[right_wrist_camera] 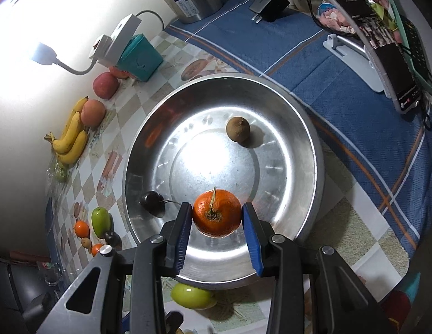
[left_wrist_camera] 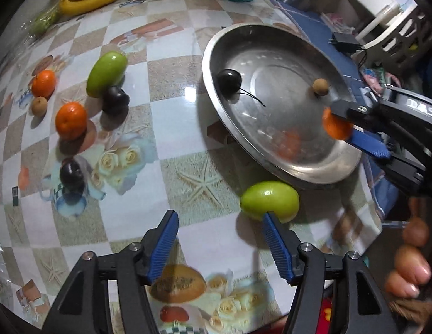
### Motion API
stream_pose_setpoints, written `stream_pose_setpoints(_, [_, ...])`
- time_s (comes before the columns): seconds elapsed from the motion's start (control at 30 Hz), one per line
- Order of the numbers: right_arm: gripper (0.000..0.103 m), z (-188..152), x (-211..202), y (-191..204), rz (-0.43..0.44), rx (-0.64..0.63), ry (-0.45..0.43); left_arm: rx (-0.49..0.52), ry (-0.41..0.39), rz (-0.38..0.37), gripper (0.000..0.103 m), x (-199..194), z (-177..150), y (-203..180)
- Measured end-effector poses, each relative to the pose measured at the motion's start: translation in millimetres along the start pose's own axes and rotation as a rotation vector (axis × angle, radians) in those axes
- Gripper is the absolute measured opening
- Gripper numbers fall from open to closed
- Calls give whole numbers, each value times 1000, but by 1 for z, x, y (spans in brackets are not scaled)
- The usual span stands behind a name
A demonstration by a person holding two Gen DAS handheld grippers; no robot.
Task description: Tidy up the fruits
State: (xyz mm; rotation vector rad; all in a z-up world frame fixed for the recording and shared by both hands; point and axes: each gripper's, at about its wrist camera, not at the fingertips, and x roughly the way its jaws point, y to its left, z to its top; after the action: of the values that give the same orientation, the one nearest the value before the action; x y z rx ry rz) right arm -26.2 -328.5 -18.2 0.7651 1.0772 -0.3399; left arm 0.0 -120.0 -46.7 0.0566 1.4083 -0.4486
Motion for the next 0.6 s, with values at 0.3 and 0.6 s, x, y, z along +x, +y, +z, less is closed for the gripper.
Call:
stream_pose_setpoints(0.3, [38,0,-2,-5,1,14,3,110,-47,-65,68,-8,2,-22])
stream_pose_setpoints(0.6, [38,2,-1,-9,-1,25,5,266,-51,46,68,16,3,-58])
